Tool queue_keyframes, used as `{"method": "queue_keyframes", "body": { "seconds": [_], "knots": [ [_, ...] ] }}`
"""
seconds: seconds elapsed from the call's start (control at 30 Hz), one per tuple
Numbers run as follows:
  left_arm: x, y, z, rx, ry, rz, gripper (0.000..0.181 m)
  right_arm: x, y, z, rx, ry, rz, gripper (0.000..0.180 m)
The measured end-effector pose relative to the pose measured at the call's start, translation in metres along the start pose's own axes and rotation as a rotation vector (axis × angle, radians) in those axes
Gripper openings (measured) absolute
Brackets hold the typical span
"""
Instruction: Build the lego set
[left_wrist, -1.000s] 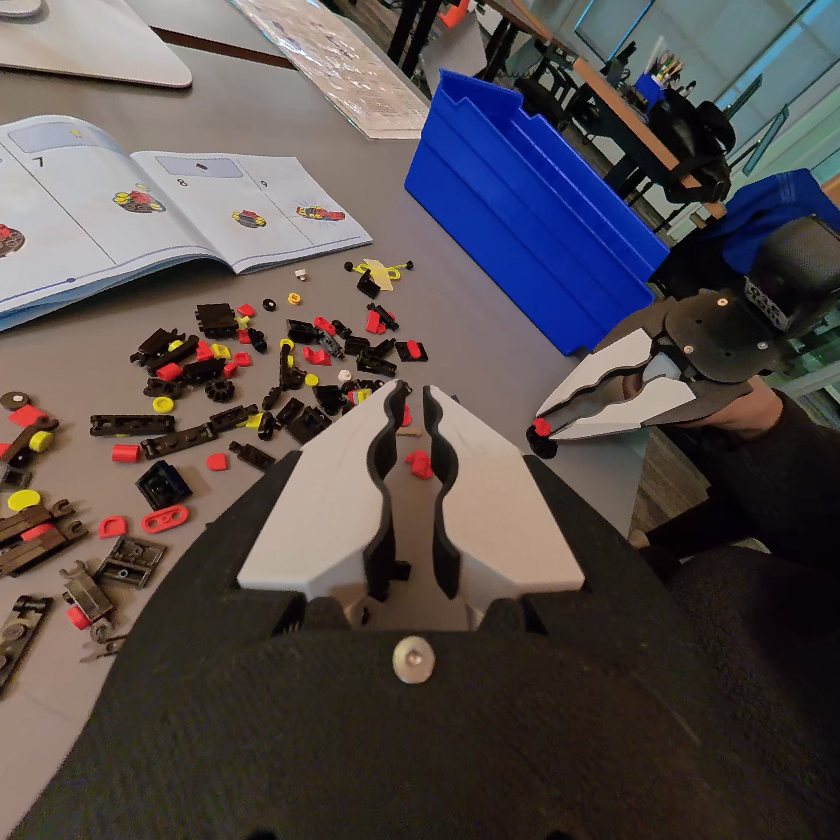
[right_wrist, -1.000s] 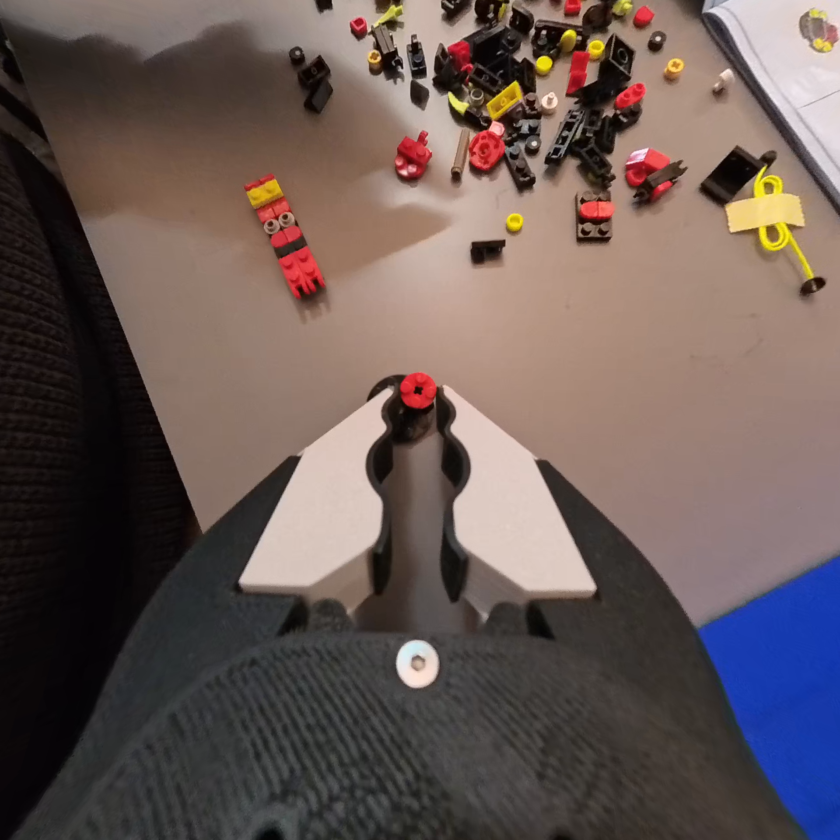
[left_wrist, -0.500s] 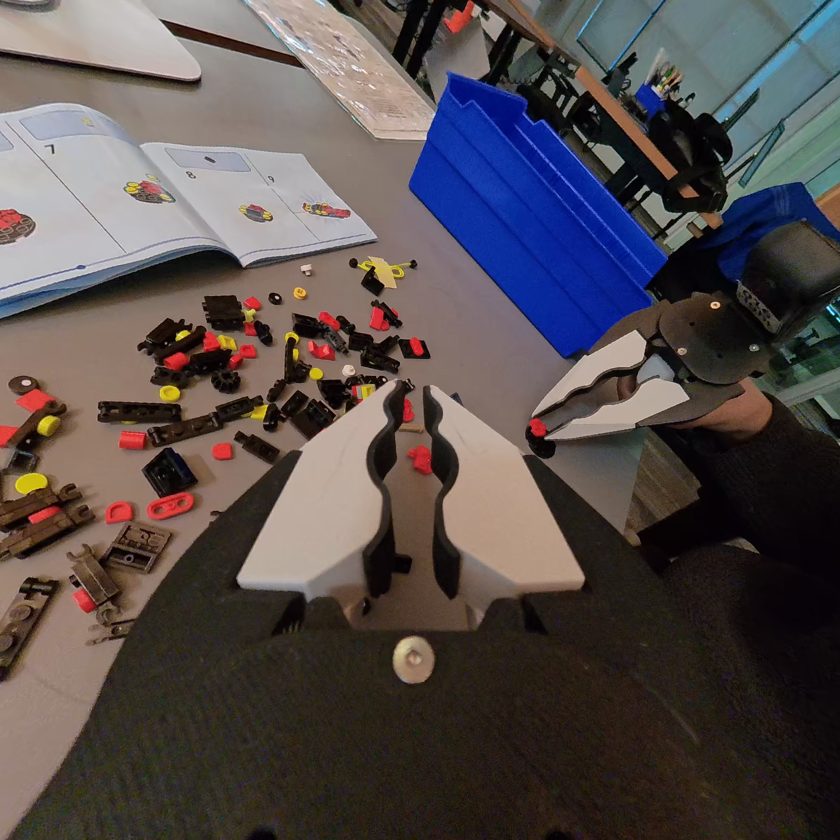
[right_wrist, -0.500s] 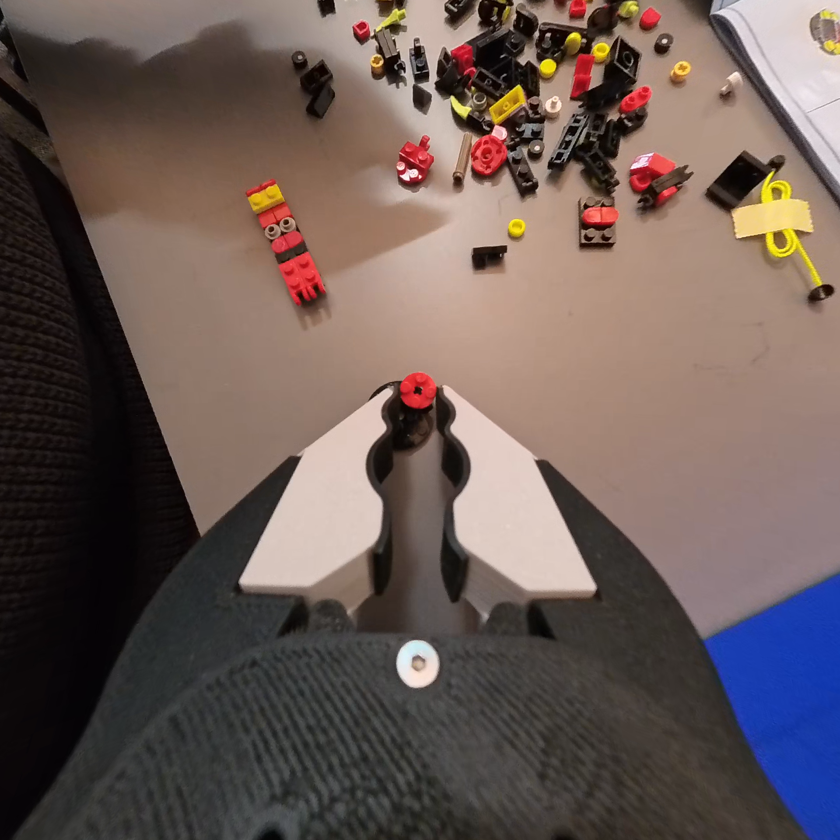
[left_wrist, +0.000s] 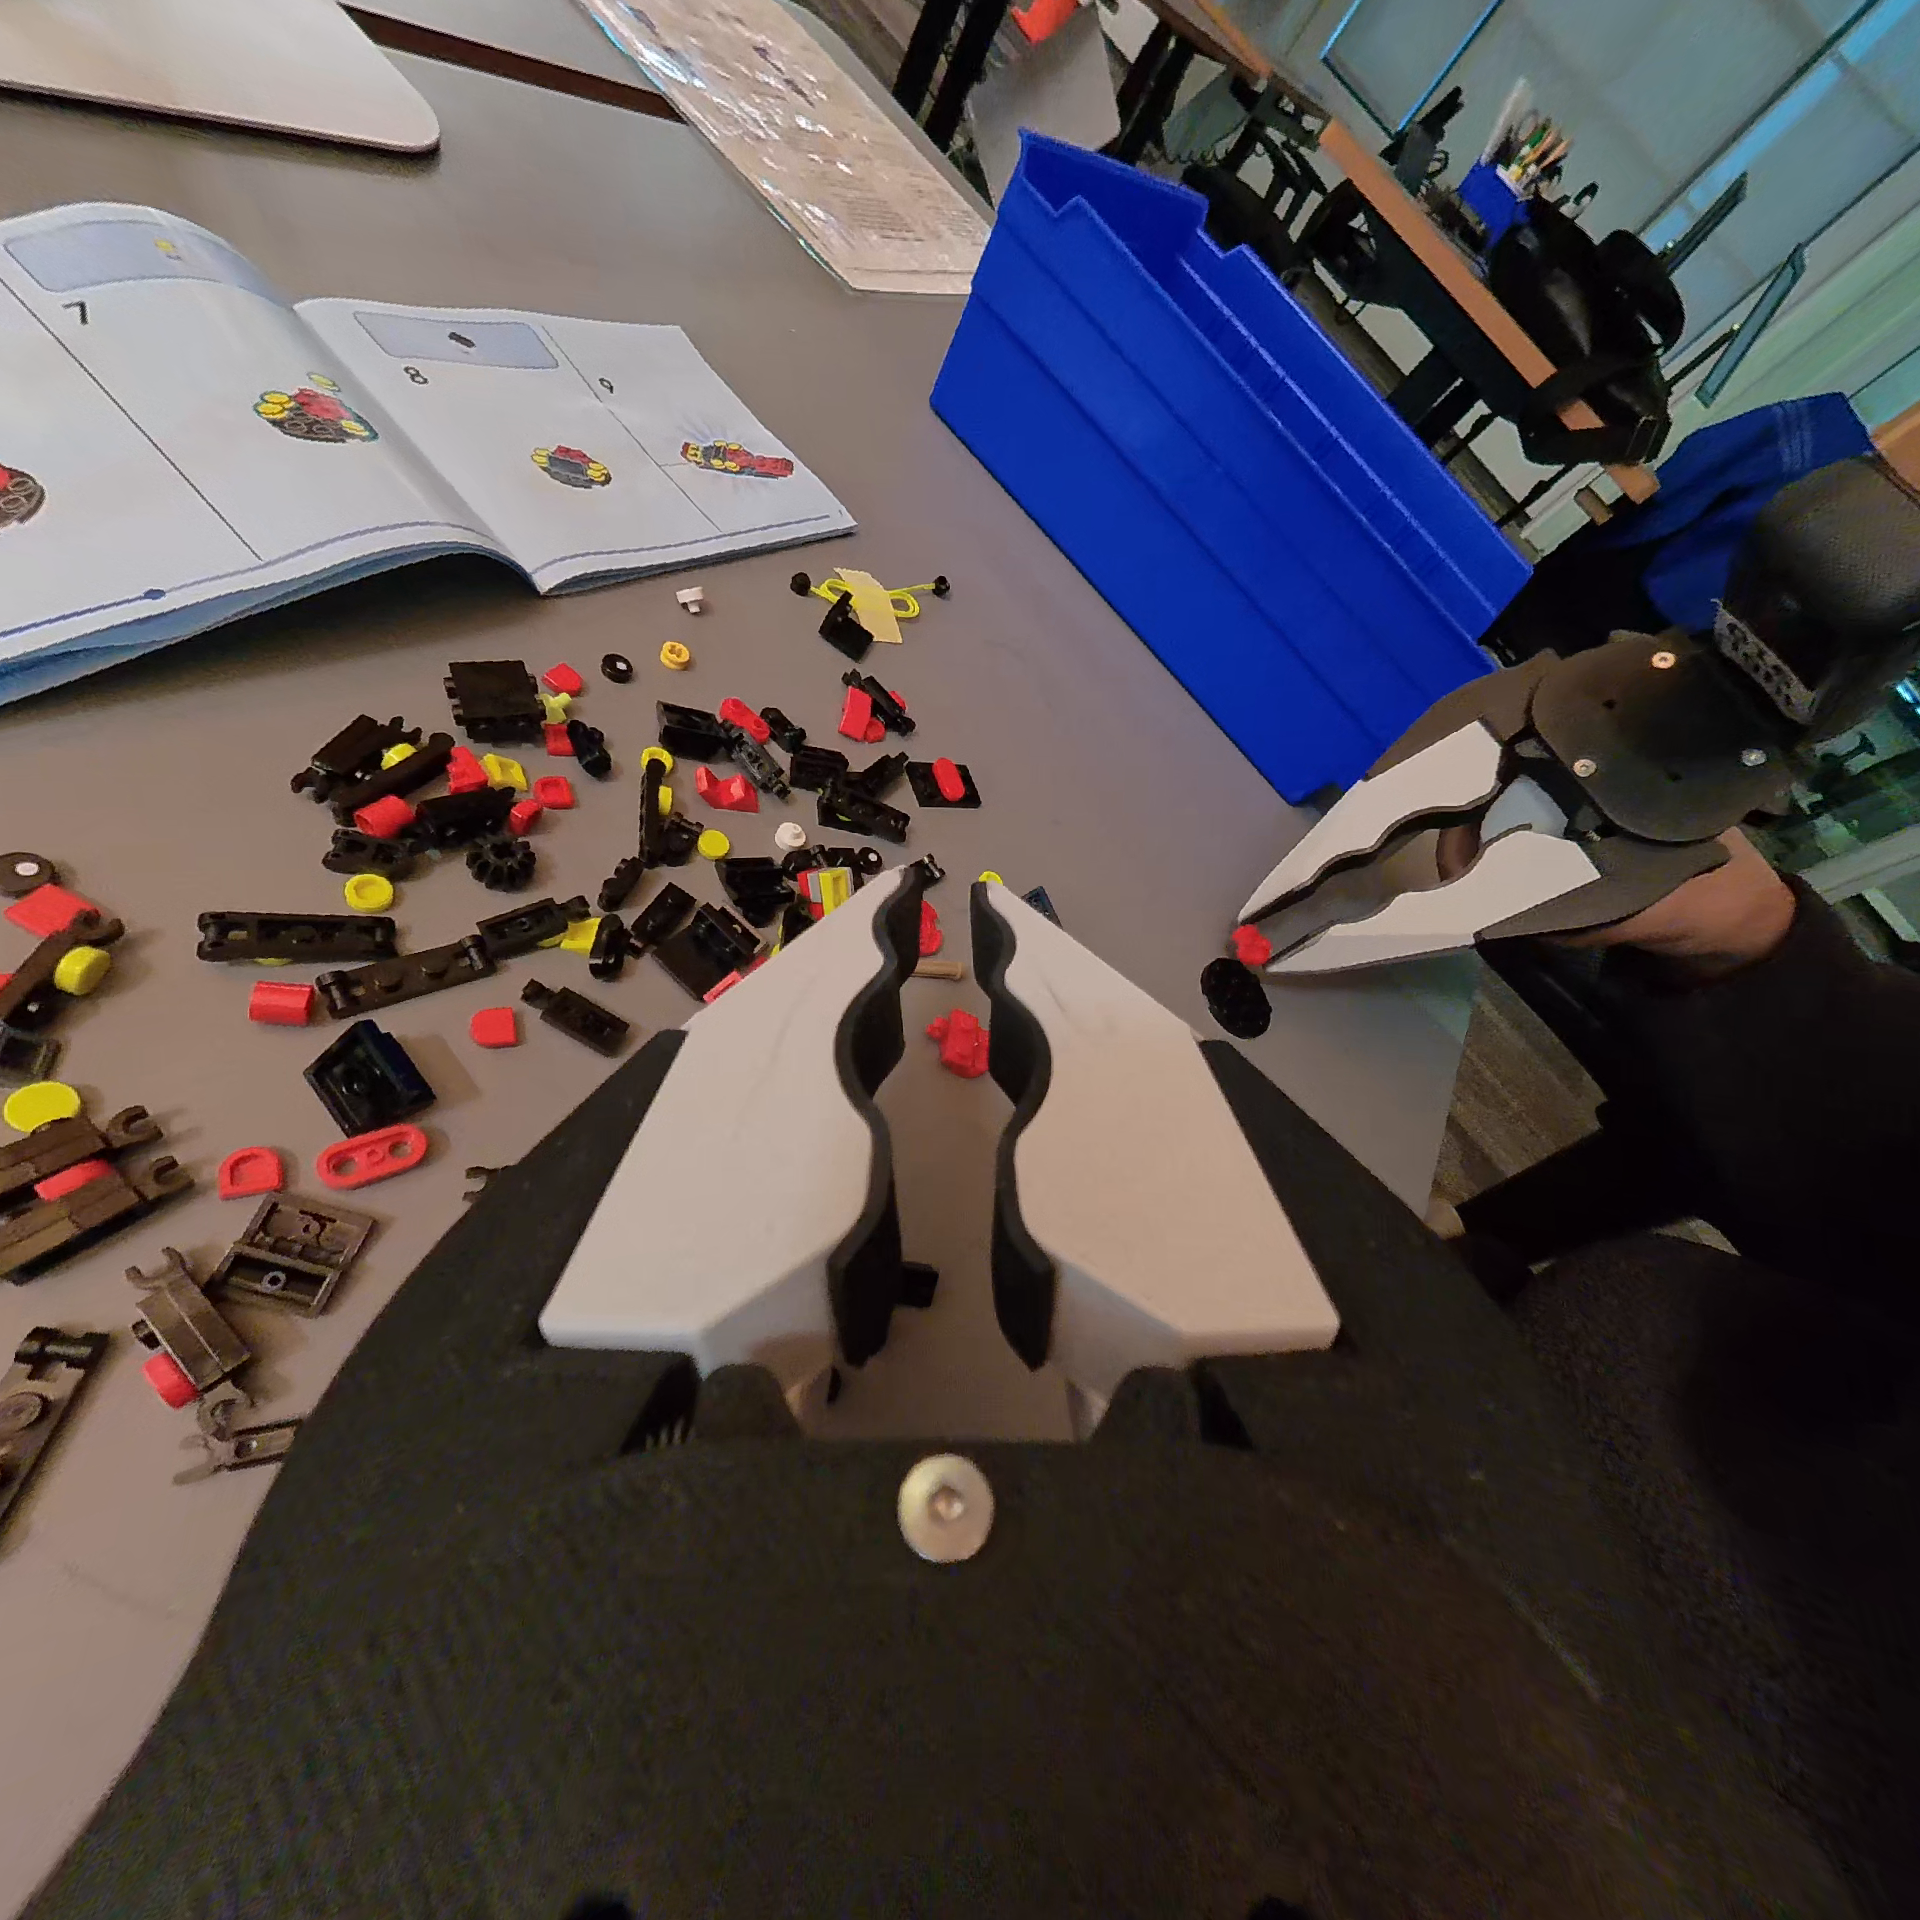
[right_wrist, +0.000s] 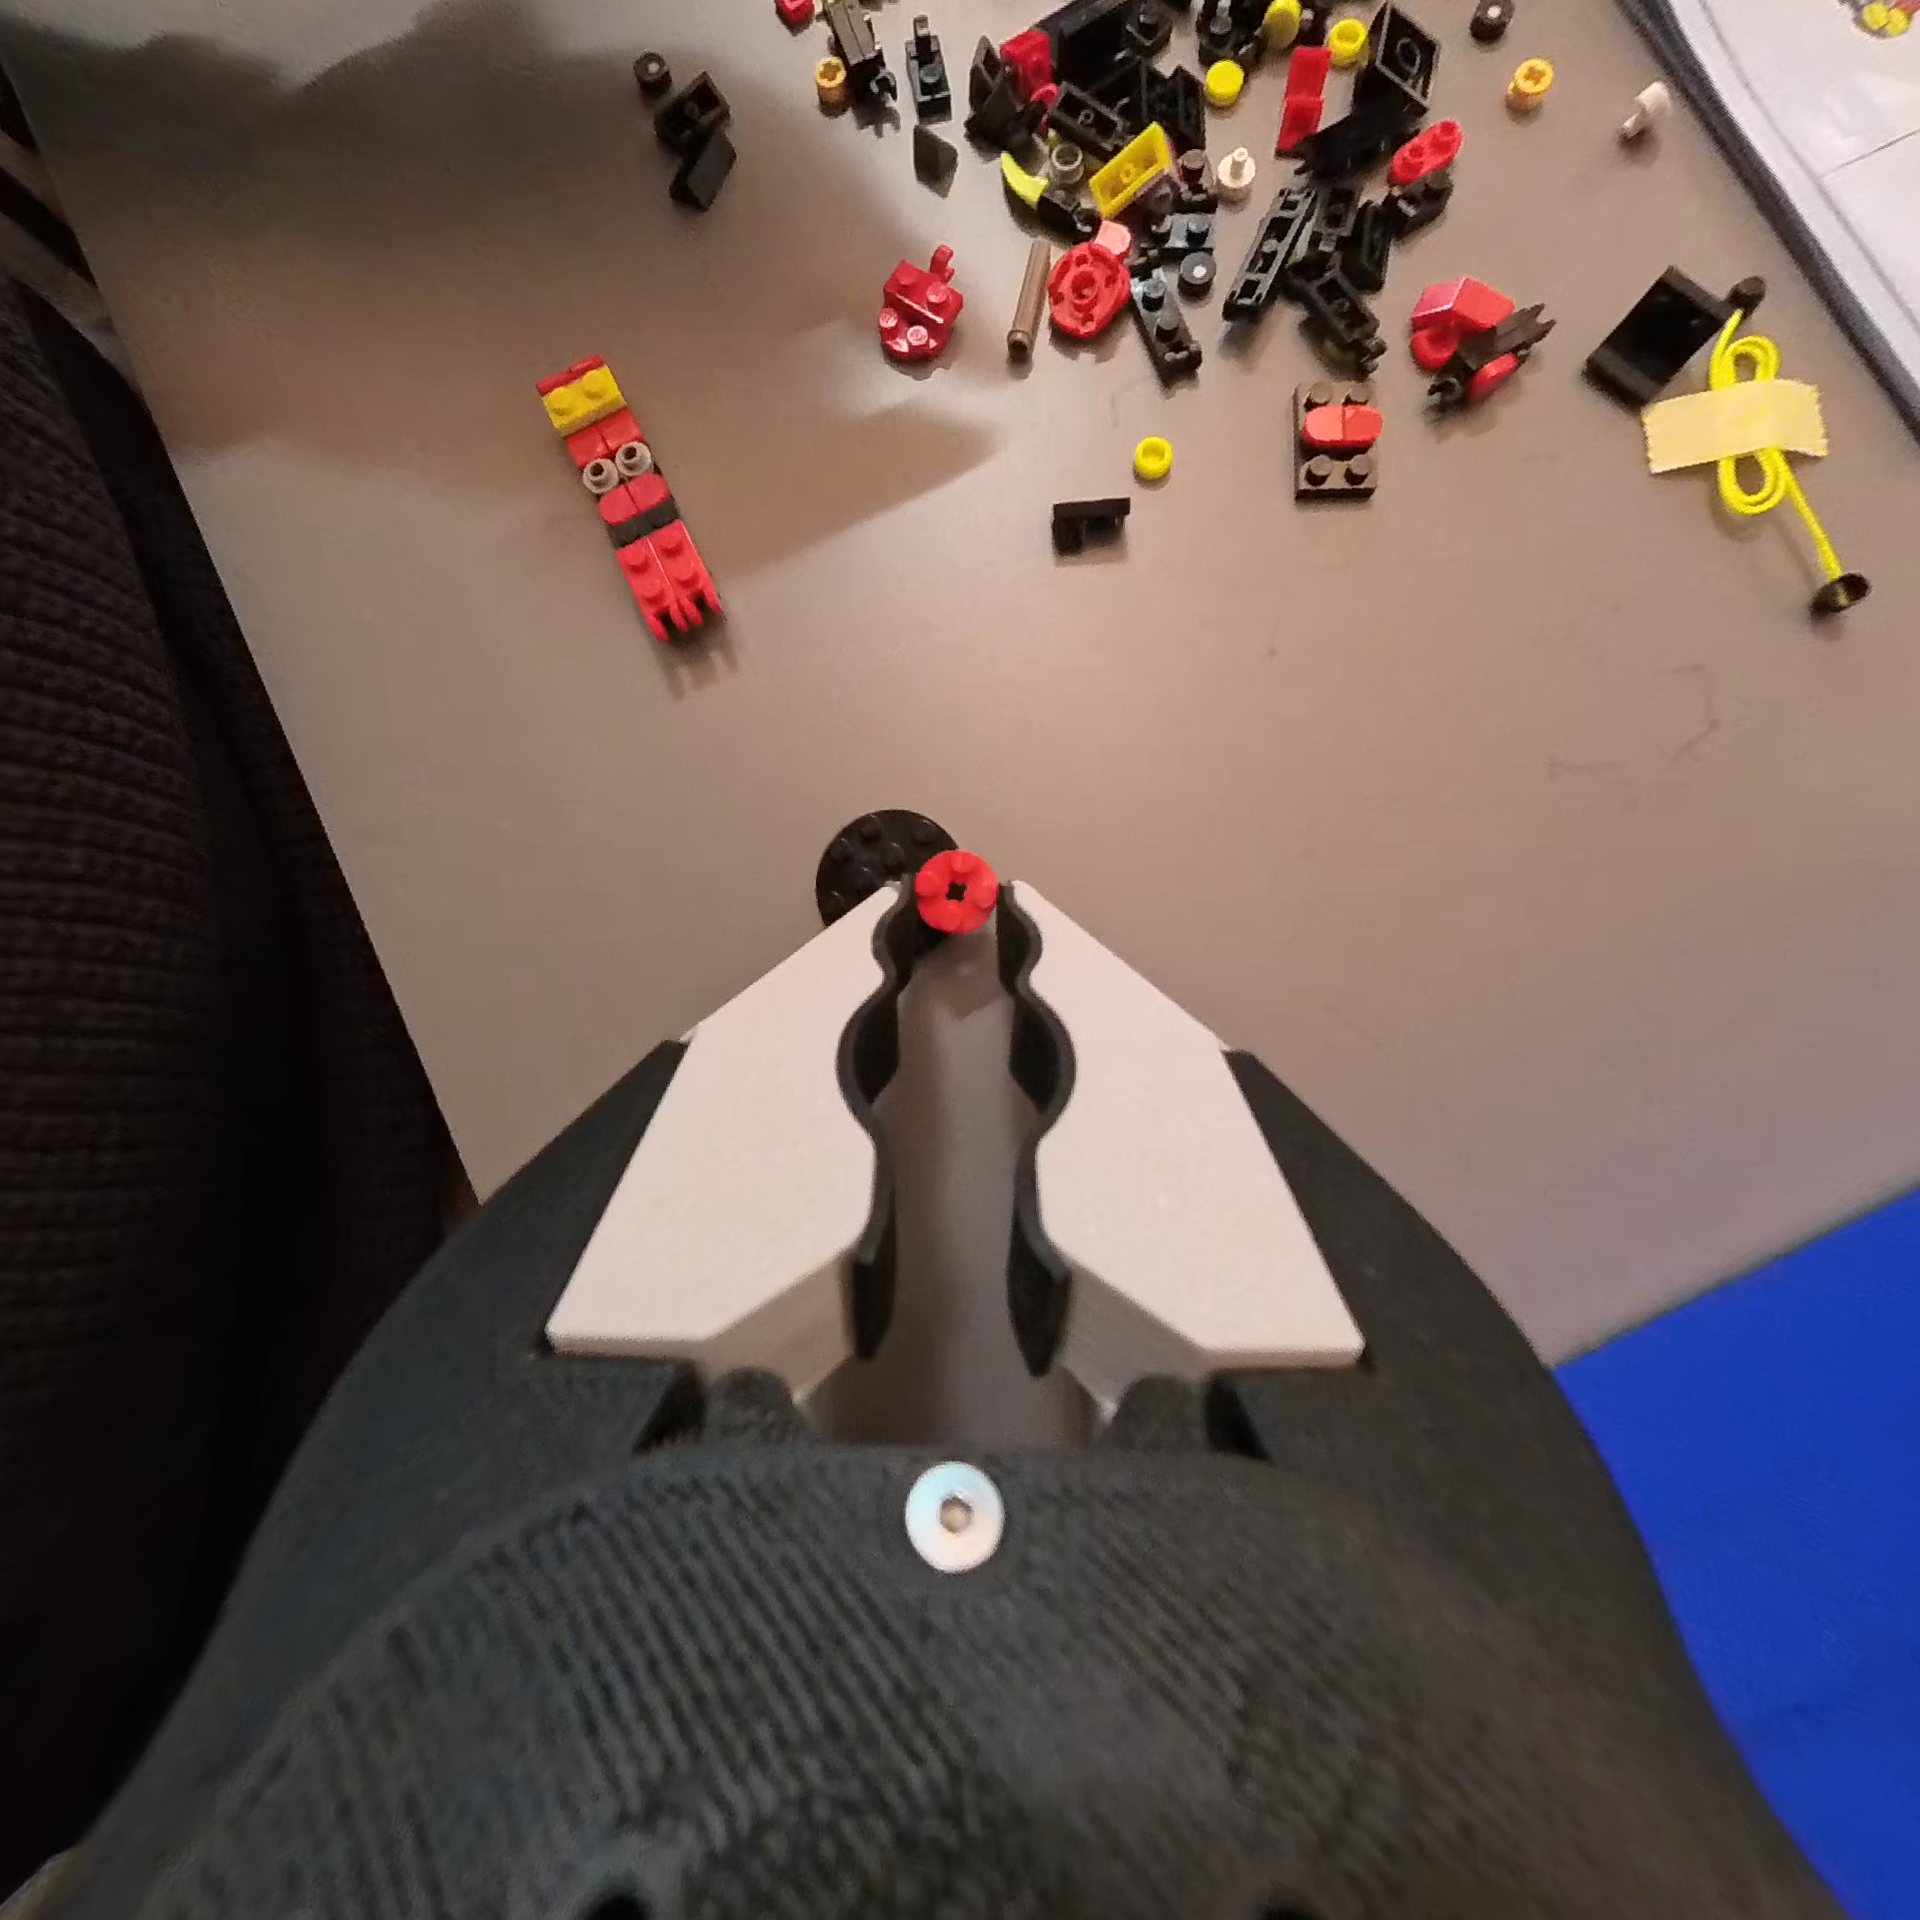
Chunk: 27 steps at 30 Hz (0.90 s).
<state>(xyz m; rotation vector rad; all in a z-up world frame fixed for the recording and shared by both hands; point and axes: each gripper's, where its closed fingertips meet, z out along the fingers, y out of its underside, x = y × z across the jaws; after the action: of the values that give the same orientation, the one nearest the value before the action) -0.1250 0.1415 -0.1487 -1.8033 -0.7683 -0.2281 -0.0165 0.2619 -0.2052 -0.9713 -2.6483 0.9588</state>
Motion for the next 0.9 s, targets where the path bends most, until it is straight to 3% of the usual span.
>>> {"method": "queue_keyframes", "body": {
  "seconds": [0.9],
  "knots": [
    [0.000,0.003,0.002,-0.013,0.005,-0.006,0.007,-0.007,-0.001,0.011,-0.021,-0.024,-0.012,0.014]
  ]
}}
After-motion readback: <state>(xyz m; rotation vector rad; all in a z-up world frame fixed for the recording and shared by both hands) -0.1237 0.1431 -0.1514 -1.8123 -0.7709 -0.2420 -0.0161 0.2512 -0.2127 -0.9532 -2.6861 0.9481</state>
